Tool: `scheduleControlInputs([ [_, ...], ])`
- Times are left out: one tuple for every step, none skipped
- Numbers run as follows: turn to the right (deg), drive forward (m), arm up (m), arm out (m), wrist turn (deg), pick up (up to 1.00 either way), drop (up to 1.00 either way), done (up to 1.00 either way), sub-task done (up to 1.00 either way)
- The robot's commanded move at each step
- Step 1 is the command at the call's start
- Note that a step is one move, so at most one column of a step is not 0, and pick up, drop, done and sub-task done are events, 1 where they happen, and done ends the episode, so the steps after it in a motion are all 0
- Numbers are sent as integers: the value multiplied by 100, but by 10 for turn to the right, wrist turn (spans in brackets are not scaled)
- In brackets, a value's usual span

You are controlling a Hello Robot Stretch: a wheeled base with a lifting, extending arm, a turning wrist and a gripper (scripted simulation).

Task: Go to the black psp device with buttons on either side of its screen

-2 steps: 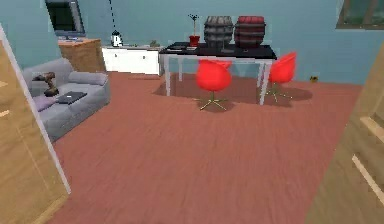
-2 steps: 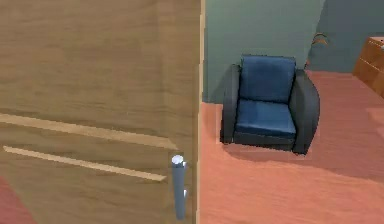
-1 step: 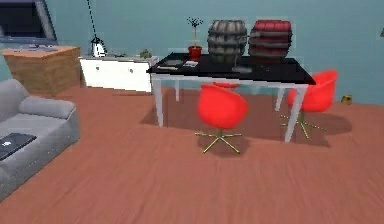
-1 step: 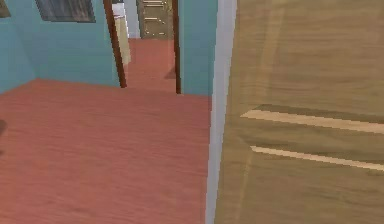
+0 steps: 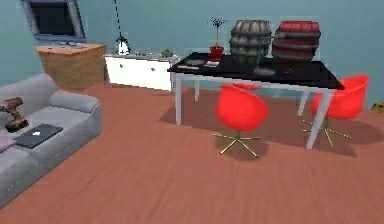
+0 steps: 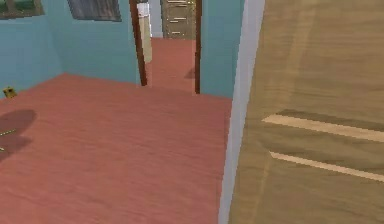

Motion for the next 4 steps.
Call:
scheduleControlInputs([
  [0, 20, 0, 0, 0, 0, 0, 0, 0],
  [450, 0, 0, 0, 0, 0, 0, 0, 0],
  [270, 0, 0, 0, 0, 0, 0, 0, 0],
  [0, 60, 0, 0, 0, 0, 0, 0, 0],
])
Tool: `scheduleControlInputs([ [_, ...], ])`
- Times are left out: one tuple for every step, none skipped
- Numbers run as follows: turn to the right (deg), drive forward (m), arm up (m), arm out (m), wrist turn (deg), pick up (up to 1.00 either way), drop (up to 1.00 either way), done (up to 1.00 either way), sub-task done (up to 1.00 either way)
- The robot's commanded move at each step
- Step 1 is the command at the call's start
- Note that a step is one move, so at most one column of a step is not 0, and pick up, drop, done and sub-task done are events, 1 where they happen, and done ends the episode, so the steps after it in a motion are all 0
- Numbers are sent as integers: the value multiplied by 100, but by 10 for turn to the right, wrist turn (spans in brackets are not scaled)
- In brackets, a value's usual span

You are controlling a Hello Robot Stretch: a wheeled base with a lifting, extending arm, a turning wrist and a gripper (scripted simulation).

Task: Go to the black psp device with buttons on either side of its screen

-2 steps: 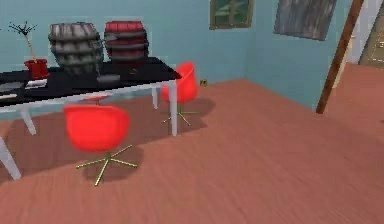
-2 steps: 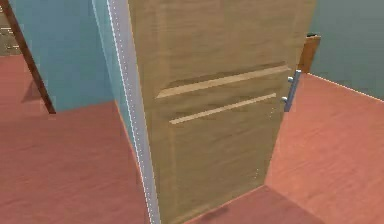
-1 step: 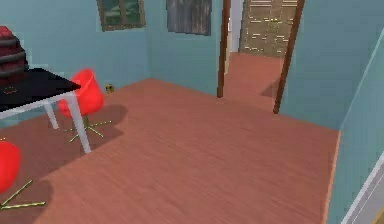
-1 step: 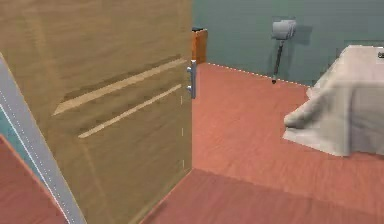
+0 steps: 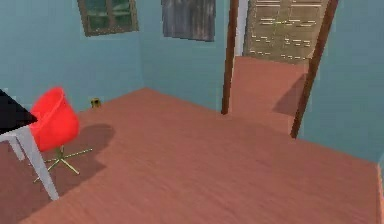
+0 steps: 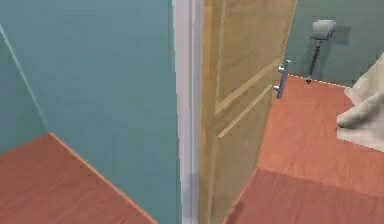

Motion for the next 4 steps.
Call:
scheduleControlInputs([
  [330, 0, 0, 0, 0, 0, 0, 0, 0],
  [30, 0, 0, 0, 0, 0, 0, 0, 0],
  [0, 20, 0, 0, 0, 0, 0, 0, 0],
  [-180, 0, 0, 0, 0, 0, 0, 0, 0],
])
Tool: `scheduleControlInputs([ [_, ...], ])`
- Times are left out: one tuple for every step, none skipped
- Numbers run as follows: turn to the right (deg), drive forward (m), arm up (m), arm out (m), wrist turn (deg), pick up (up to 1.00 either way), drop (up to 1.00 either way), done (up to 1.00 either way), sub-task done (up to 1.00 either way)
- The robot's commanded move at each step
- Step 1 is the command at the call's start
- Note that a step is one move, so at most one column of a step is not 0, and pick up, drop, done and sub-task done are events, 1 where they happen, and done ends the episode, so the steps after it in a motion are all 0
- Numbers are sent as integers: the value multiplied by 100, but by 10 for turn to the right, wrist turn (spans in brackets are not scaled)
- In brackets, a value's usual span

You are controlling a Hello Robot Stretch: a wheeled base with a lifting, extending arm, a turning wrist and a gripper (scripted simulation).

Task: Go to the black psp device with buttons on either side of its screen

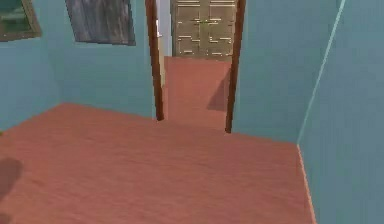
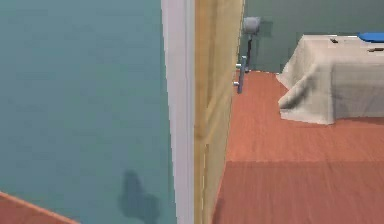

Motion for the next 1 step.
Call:
scheduleControlInputs([
  [0, 100, 0, 0, 0, 0, 0, 0, 0],
])
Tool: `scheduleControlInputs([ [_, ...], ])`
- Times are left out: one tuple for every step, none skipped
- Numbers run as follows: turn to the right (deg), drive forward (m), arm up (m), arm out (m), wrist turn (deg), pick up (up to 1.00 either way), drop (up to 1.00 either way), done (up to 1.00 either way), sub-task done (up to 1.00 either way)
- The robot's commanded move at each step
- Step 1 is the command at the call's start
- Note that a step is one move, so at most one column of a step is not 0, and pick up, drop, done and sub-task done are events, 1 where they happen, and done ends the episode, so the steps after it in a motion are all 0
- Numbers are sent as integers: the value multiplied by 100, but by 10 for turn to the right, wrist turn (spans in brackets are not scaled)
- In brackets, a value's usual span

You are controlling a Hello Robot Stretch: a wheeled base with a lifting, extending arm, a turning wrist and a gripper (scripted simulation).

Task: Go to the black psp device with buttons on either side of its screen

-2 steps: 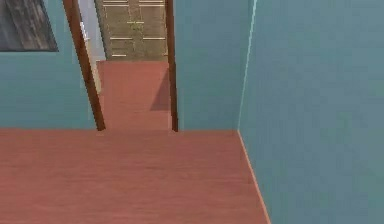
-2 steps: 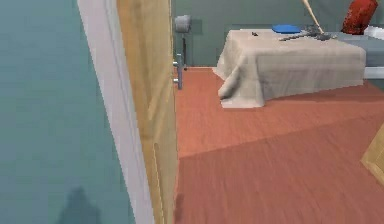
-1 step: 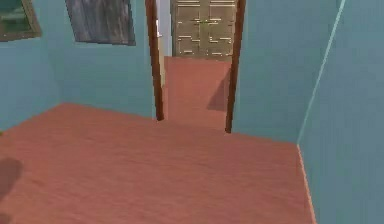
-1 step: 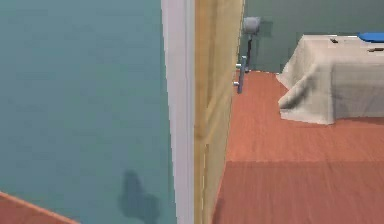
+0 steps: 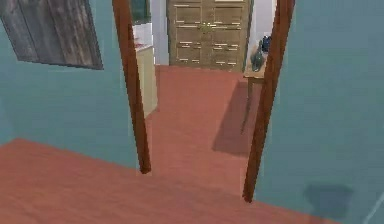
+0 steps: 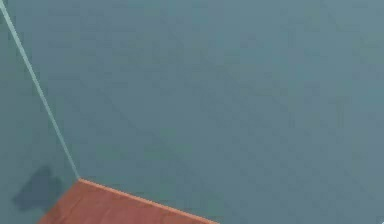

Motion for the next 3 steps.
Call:
scheduleControlInputs([
  [-30, 0, 0, 0, 0, 0, 0, 0, 0],
  [0, 100, 0, 0, 0, 0, 0, 0, 0],
  [0, 45, 0, 0, 0, 0, 0, 0, 0],
])
